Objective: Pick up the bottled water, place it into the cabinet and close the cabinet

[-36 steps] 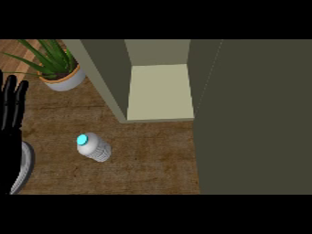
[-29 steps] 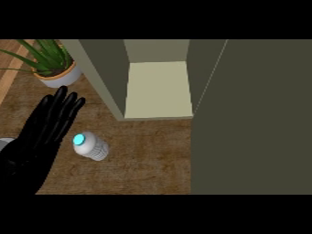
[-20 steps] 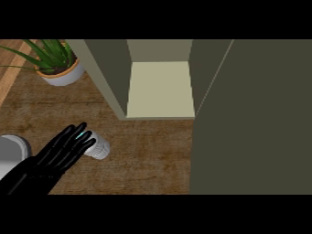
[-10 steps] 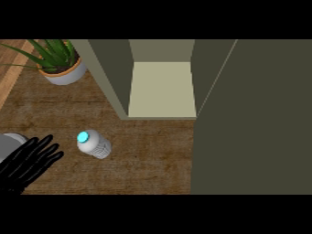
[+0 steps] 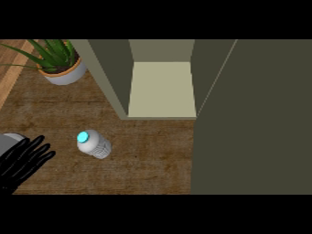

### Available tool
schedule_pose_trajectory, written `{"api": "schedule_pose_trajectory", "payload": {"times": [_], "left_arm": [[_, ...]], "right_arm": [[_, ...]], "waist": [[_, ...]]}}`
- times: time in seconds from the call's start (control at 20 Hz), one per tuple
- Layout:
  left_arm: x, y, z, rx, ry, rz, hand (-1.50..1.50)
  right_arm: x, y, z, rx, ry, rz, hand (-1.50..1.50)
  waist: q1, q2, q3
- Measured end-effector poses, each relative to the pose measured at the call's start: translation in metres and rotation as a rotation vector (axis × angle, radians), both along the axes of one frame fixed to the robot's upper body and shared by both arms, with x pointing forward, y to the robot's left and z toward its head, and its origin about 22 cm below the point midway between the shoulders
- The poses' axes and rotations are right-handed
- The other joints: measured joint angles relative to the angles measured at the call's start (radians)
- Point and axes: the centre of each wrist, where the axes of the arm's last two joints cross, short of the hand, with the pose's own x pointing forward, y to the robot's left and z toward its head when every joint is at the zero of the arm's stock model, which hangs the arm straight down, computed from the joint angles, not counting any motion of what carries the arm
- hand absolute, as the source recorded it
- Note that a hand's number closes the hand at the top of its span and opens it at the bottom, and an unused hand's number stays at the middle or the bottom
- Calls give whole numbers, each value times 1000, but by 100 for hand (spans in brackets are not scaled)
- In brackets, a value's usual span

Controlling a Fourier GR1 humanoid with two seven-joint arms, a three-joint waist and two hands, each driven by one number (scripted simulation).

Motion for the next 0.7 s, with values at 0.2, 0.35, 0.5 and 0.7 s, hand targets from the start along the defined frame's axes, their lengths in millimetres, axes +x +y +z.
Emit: {"api": "schedule_pose_trajectory", "payload": {"times": [0.2, 0.35, 0.5, 0.7], "left_arm": [[10, 12, -13, -11, -1, 25, -150], [15, 12, -15, -5, -5, 60, -150], [25, 16, -21, 5, -6, 82, -150], [41, 23, -29, 32, -12, 95, -150]], "right_arm": [[2, 3, 4, -2, -3, 1, -150], [-4, -2, 1, -4, -6, -3, -150], [-8, -4, -4, -8, -9, -1, -150], [-9, -4, -1, -13, -9, 8, -150]], "waist": [[-1, 1, 0], [-2, 0, 0], [-3, 0, 0], [-5, 1, 0]]}}
